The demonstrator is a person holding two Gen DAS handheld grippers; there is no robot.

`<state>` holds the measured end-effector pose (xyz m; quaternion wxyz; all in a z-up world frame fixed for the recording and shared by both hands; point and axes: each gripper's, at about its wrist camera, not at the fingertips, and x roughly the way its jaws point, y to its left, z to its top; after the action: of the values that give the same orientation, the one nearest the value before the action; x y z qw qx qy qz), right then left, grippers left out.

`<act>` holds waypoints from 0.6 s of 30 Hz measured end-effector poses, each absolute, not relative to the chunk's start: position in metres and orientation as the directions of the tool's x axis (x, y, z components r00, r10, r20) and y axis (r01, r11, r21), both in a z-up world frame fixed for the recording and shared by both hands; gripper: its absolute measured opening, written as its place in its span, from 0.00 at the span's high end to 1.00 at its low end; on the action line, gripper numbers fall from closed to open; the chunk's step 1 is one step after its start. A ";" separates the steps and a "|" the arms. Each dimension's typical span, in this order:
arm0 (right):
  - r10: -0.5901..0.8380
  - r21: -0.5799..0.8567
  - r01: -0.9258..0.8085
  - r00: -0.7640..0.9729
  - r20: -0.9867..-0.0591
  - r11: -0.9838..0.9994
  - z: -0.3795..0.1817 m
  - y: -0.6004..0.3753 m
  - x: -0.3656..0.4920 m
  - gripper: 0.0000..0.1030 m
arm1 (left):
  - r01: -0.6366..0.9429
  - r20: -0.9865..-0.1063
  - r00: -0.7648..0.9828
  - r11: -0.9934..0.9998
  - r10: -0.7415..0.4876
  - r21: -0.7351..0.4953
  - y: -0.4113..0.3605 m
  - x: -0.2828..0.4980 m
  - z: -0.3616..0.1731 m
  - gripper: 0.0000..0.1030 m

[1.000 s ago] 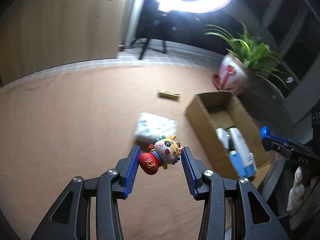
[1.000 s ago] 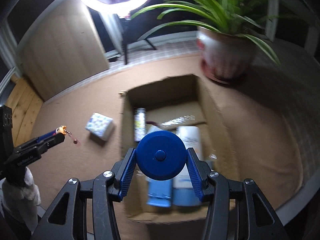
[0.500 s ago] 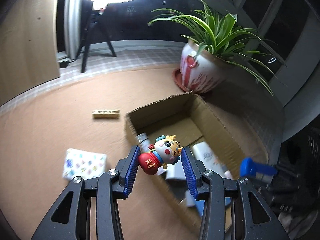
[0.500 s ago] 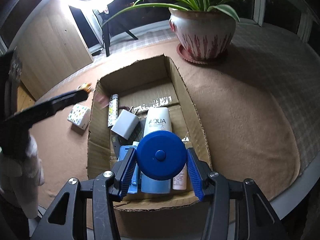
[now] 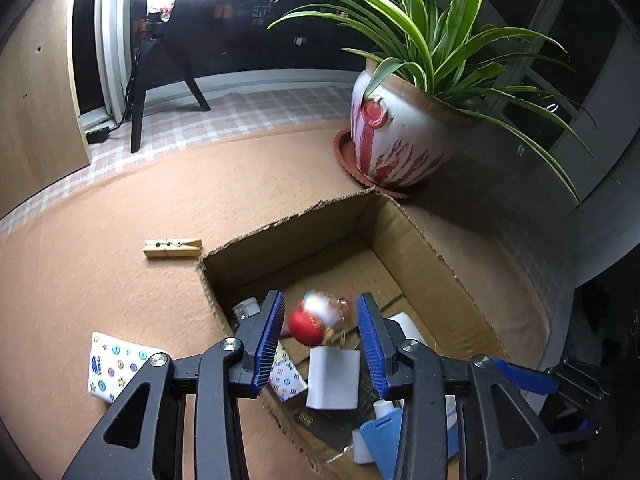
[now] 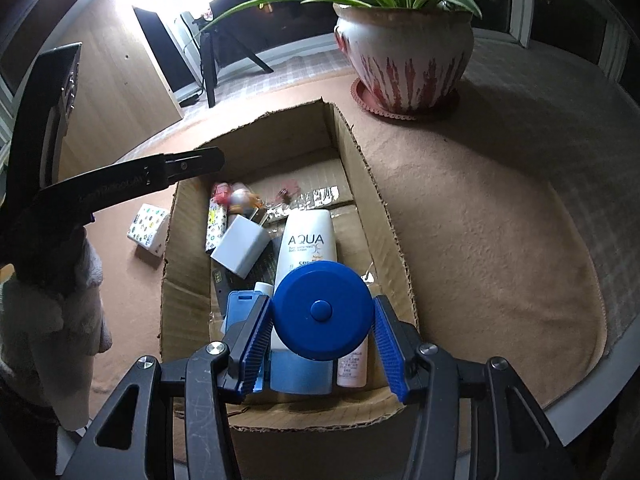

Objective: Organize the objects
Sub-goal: 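Carry the keychain and tape measure to the box and release both, then close both tools on the white tissue pack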

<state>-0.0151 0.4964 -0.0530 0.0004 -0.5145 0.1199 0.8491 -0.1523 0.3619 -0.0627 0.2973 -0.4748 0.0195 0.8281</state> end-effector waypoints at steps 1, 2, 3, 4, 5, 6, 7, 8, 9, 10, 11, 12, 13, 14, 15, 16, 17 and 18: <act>-0.121 0.202 -0.124 -0.472 -0.873 -0.972 -0.052 0.496 -0.015 0.52 | -0.514 -0.796 -0.374 -0.821 0.476 -0.250 0.363 -0.153 -0.062 0.56; -0.127 0.206 -0.120 -0.471 -0.873 -0.971 -0.051 0.496 -0.015 0.51 | -0.514 -0.797 -0.373 -0.821 0.474 -0.248 0.363 -0.153 -0.062 0.55; -0.129 0.208 -0.120 -0.473 -0.871 -0.971 -0.051 0.496 -0.015 0.48 | -0.514 -0.799 -0.372 -0.821 0.473 -0.247 0.363 -0.153 -0.062 0.50; -0.129 0.210 -0.121 -0.478 -0.869 -0.970 -0.049 0.496 -0.015 0.46 | -0.515 -0.800 -0.371 -0.821 0.471 -0.245 0.363 -0.153 -0.062 0.48; -0.128 0.210 -0.122 -0.479 -0.868 -0.970 -0.048 0.496 -0.015 0.46 | -0.516 -0.802 -0.371 -0.822 0.468 -0.240 0.362 -0.152 -0.062 0.48; -0.126 0.210 -0.125 -0.480 -0.868 -0.970 -0.048 0.495 -0.015 0.45 | -0.515 -0.804 -0.372 -0.824 0.464 -0.238 0.360 -0.152 -0.062 0.48; -0.126 0.212 -0.129 -0.481 -0.868 -0.969 -0.048 0.495 -0.015 0.45 | -0.513 -0.805 -0.371 -0.825 0.463 -0.238 0.358 -0.152 -0.063 0.48; -0.128 0.216 -0.132 -0.482 -0.867 -0.967 -0.047 0.495 -0.016 0.45 | -0.508 -0.807 -0.368 -0.827 0.462 -0.242 0.355 -0.153 -0.063 0.48; -0.130 0.220 -0.133 -0.483 -0.866 -0.966 -0.047 0.494 -0.016 0.45 | -0.502 -0.807 -0.368 -0.829 0.462 -0.246 0.351 -0.153 -0.063 0.48; -0.132 0.223 -0.136 -0.484 -0.865 -0.965 -0.047 0.494 -0.016 0.45 | -0.495 -0.807 -0.370 -0.833 0.461 -0.248 0.345 -0.154 -0.062 0.48; -0.135 0.230 -0.142 -0.485 -0.864 -0.963 -0.047 0.494 -0.016 0.45 | -0.490 -0.807 -0.373 -0.836 0.458 -0.248 0.341 -0.154 -0.062 0.48; -0.138 0.235 -0.145 -0.485 -0.863 -0.961 -0.048 0.495 -0.016 0.45 | -0.483 -0.807 -0.376 -0.839 0.456 -0.250 0.335 -0.155 -0.061 0.48; -0.144 0.245 -0.151 -0.486 -0.862 -0.958 -0.048 0.495 -0.016 0.45 | -0.478 -0.806 -0.378 -0.842 0.455 -0.251 0.330 -0.155 -0.061 0.47; -0.148 0.252 -0.155 -0.488 -0.860 -0.955 -0.048 0.495 -0.016 0.45 | -0.472 -0.806 -0.381 -0.845 0.452 -0.251 0.323 -0.156 -0.060 0.46; -0.150 0.256 -0.158 -0.490 -0.859 -0.954 -0.047 0.495 -0.016 0.45 | -0.466 -0.806 -0.387 -0.849 0.448 -0.249 0.316 -0.156 -0.060 0.44; -0.152 0.262 -0.162 -0.493 -0.857 -0.952 -0.047 0.496 -0.015 0.45 | -0.458 -0.806 -0.393 -0.854 0.443 -0.247 0.309 -0.157 -0.060 0.44; -0.154 0.267 -0.165 -0.496 -0.854 -0.950 -0.046 0.496 -0.015 0.45 | -0.444 -0.807 -0.399 -0.861 0.436 -0.246 0.301 -0.159 -0.060 0.44; -0.155 0.270 -0.167 -0.499 -0.853 -0.948 -0.045 0.496 -0.014 0.45 | -0.426 -0.809 -0.404 -0.870 0.427 -0.247 0.292 -0.162 -0.060 0.44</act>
<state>-0.0145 0.4958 -0.0452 0.0035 -0.5007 0.1609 0.8505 -0.1620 0.2924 -0.0604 0.2547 -0.4830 -0.0007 0.8378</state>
